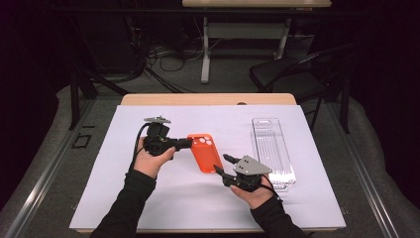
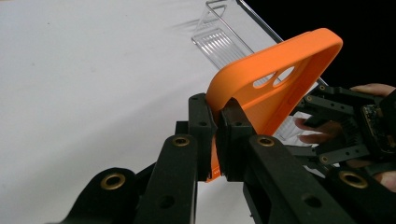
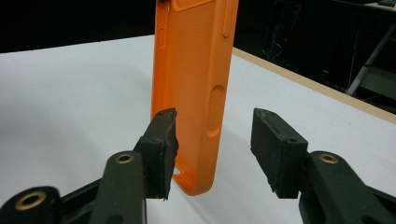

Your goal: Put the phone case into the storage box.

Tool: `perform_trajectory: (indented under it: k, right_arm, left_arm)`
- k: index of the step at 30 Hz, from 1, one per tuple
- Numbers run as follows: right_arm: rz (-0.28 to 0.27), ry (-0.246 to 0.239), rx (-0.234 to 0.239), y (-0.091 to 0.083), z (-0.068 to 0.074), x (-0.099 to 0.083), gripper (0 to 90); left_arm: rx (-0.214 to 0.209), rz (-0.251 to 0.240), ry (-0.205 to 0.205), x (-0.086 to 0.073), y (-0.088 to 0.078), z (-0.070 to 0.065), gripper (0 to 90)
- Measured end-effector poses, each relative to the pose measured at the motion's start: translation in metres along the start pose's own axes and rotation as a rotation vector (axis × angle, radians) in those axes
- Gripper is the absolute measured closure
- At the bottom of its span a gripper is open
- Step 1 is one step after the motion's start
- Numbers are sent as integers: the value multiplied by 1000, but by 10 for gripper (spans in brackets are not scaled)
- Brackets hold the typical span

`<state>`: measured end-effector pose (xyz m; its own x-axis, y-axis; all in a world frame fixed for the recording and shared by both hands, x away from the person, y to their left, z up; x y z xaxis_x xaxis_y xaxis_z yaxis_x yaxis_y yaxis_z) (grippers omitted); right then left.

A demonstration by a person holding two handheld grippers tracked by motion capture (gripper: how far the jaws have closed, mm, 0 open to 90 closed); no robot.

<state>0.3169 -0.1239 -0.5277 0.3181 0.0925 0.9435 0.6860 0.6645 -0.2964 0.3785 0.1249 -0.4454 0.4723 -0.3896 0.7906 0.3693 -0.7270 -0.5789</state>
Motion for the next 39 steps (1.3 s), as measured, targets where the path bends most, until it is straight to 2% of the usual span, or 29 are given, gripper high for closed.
perform_trajectory:
  k: [5, 11, 16, 26, 31, 36, 39]
  right_arm:
    - [7, 8, -10, 0, -1, 1, 454]
    - [13, -12, -30, 0, -1, 5, 377]
    - [24, -19, -36, 0, 0, 8, 348]
    - [64, -18, -77, -1, 1, 14, 169]
    - [82, -34, -88, -1, 0, 19, 151]
    - [104, -16, -99, 1, -3, 23, 134]
    - [125, -26, -112, 3, -5, 24, 41]
  left_arm:
    - [30, 13, 7, 2, 0, -1, 857]
    - [58, 34, 15, 5, 1, -3, 857]
    - [86, 54, 31, 8, 2, -5, 856]
    - [119, 88, 44, 11, 4, -6, 856]
    - [130, 102, 36, 13, 5, -4, 856]
    - [140, 111, 36, 14, 8, -4, 856]
    - [149, 117, 39, 17, 8, -4, 856]
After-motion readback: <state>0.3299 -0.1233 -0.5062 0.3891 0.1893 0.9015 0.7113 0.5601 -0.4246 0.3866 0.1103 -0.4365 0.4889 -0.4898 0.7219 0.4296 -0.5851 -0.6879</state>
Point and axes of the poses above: each handheld gripper's, and its own axes: y roughly forward along the jaws, x roughly out of its top, z roughly to its left, the point moved 2 cm from there along y, roughly forward along the jaws, and after that the axes turned 15 degrees about y, right-handed, at the moved point
